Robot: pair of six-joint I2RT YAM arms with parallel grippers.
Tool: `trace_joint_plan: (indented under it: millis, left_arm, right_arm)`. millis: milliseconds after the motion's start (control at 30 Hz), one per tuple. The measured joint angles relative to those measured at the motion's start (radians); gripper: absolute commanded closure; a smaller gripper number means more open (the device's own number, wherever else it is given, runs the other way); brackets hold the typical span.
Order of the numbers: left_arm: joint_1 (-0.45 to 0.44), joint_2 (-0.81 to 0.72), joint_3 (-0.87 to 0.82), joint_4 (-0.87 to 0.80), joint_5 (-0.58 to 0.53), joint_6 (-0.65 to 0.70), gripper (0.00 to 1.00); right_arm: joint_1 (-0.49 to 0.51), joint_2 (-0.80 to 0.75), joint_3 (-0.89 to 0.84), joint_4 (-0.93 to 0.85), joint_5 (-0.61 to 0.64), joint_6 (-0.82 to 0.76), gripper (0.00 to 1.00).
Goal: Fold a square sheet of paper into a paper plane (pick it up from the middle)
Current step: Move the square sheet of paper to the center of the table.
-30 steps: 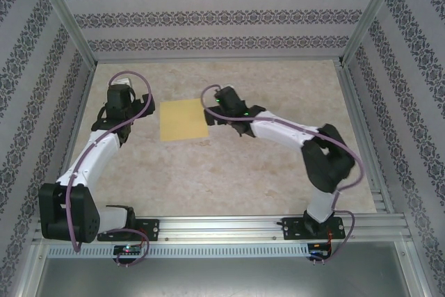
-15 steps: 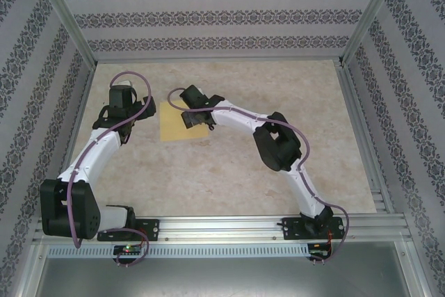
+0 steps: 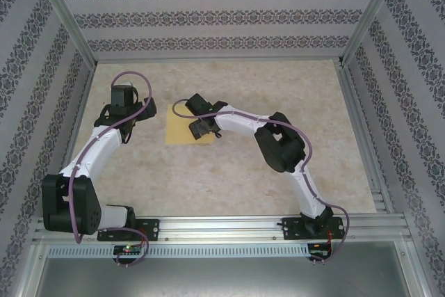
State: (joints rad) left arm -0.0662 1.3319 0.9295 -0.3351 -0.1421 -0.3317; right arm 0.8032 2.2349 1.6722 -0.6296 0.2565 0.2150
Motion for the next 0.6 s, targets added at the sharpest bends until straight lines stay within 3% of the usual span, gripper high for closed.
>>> trace_joint_plan:
  millis: [300,433,600]
  left_arm:
    - [0.0,0.0,0.008,-0.008,0.006,-0.008,0.0]
    - [0.0,0.0,0.009,-0.01,0.015,-0.016,0.0]
    - [0.0,0.0,0.019,-0.031,0.026,-0.019,0.0]
  right_arm:
    - [-0.026,-0.323,-0.46,0.018,-0.057,0.005,0.06]
    - [-0.04,-0.353,-0.459,-0.085,-0.068,0.047,0.04]
    - [-0.032,-0.363,-0.34,-0.136,-0.056,0.185,0.03]
